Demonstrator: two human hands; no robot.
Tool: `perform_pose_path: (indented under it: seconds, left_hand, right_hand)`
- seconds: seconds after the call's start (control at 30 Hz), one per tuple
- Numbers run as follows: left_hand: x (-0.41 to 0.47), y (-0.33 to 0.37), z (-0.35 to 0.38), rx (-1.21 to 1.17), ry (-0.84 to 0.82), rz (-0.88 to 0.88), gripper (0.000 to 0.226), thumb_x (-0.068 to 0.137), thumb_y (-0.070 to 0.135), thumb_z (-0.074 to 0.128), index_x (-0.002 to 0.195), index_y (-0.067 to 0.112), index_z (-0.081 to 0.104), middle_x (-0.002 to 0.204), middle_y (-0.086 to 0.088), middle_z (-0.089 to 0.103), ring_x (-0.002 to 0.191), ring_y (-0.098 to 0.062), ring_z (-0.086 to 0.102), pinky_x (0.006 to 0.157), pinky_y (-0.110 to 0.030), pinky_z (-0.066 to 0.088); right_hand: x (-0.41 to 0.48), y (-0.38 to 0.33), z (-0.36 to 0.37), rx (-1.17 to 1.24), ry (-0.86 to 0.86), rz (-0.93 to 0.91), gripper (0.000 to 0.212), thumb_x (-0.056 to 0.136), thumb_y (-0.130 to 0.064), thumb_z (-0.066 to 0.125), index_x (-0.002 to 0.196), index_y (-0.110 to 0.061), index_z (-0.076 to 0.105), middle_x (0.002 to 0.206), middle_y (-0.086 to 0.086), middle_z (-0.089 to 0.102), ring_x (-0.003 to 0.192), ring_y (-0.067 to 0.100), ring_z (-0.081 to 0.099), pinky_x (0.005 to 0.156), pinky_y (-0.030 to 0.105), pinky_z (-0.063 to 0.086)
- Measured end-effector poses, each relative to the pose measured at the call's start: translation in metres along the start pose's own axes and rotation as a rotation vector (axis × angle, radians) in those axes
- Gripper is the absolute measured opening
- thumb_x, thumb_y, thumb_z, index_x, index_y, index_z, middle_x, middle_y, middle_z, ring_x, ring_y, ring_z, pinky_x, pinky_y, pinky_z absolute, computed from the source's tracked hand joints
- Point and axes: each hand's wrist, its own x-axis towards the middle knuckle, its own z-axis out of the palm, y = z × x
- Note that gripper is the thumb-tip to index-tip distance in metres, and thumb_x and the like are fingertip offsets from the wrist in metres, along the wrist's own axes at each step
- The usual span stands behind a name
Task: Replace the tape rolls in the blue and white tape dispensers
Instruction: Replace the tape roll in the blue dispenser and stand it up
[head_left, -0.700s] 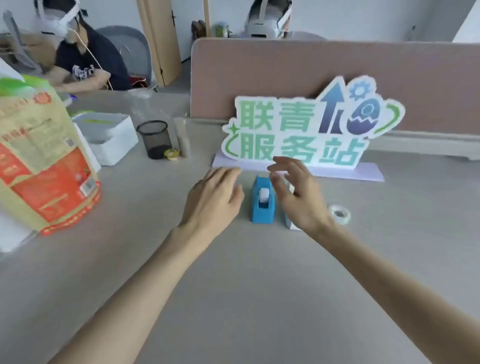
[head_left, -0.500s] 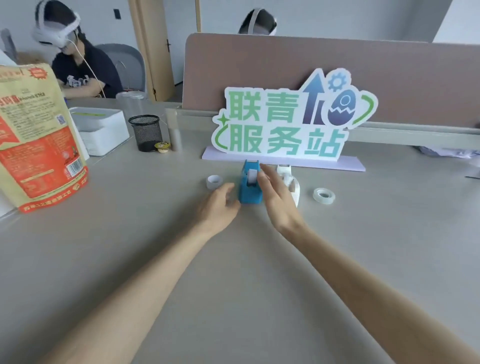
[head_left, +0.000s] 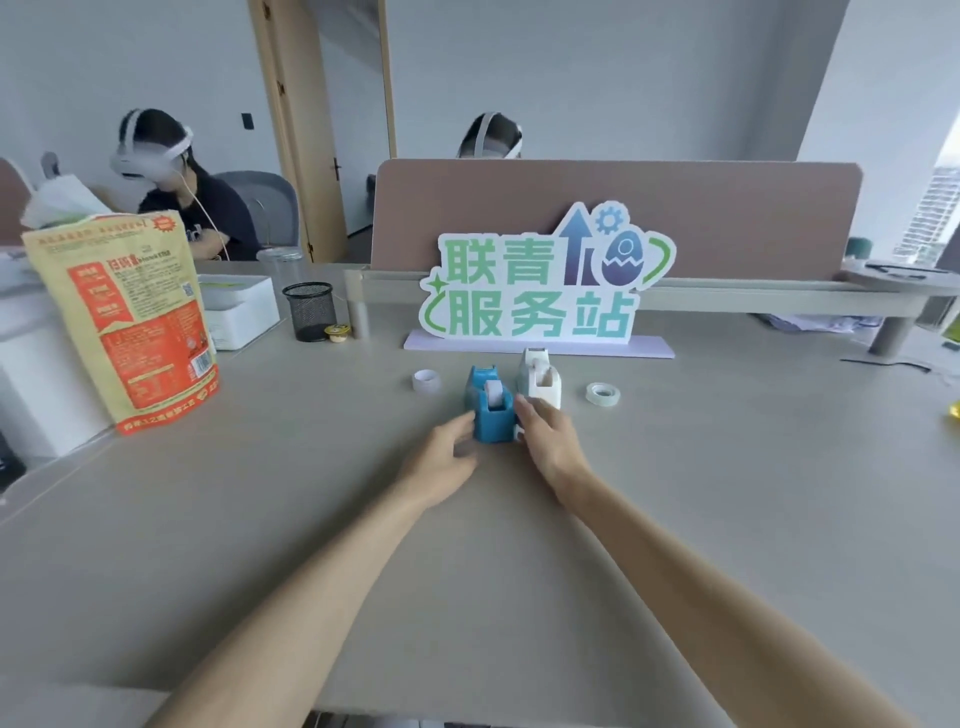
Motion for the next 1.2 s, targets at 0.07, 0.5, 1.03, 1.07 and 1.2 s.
perform_pose_path:
  seconds: [0.07, 0.5, 1.03, 1.07, 1.2]
  left_hand:
    - [-0.03, 0.014, -0.001, 0.021, -0.008, 0.026, 0.066, 0.08, 0.008, 0.044, 0.139, 0.035, 0.045, 0.136, 0.017, 0.057, 0.126, -0.011, 0.053, 0.095, -0.02, 0.04]
    - [-0.011, 0.003, -0.016, -0.155, 0.29, -0.039, 0.028, 0.086, 0.004, 0.04, 0.087, 0.018, 0.064, 0.079, 0.01, 0.067, 0.083, -0.018, 0.061, 0.075, -0.033, 0.052]
    - [0.037, -0.016, -0.028, -0.133, 0.094, 0.063, 0.055, 0.065, 0.04, 0.084, 0.108, 0.036, 0.05, 0.111, 0.018, 0.056, 0.104, -0.003, 0.057, 0.081, -0.02, 0.044]
    - [0.037, -0.016, -0.029, -0.138, 0.092, 0.072, 0.051, 0.065, 0.038, 0.085, 0.103, 0.037, 0.051, 0.109, 0.019, 0.057, 0.103, -0.004, 0.058, 0.08, -0.02, 0.045]
    - [0.035, -0.014, -0.033, -0.126, 0.098, 0.092, 0.049, 0.065, 0.035, 0.086, 0.098, 0.04, 0.051, 0.11, 0.018, 0.058, 0.102, -0.003, 0.058, 0.081, -0.018, 0.046]
  right_hand:
    - [-0.007, 0.005, -0.012, -0.031, 0.023, -0.025, 0.031, 0.09, -0.037, 0.057, 0.115, -0.019, 0.063, 0.11, 0.003, 0.07, 0.105, 0.024, 0.067, 0.101, 0.043, 0.049]
    - [-0.005, 0.011, -0.001, -0.411, 0.008, -0.225, 0.088, 0.06, -0.047, 0.086, 0.133, -0.017, 0.047, 0.114, -0.001, 0.062, 0.099, 0.018, 0.063, 0.087, 0.028, 0.052]
    - [0.025, 0.017, -0.008, -0.704, -0.238, -0.6, 0.082, 0.075, -0.013, 0.059, 0.149, -0.021, 0.027, 0.143, 0.002, 0.035, 0.124, 0.014, 0.043, 0.095, 0.017, 0.034]
    - [0.025, 0.017, -0.008, -0.707, -0.239, -0.616, 0.079, 0.075, -0.014, 0.06, 0.147, -0.021, 0.031, 0.141, 0.003, 0.037, 0.124, 0.014, 0.044, 0.096, 0.016, 0.033]
    - [0.027, 0.015, -0.007, -0.675, -0.217, -0.619, 0.061, 0.077, -0.023, 0.061, 0.135, -0.028, 0.043, 0.123, -0.002, 0.045, 0.104, 0.006, 0.046, 0.09, 0.015, 0.036]
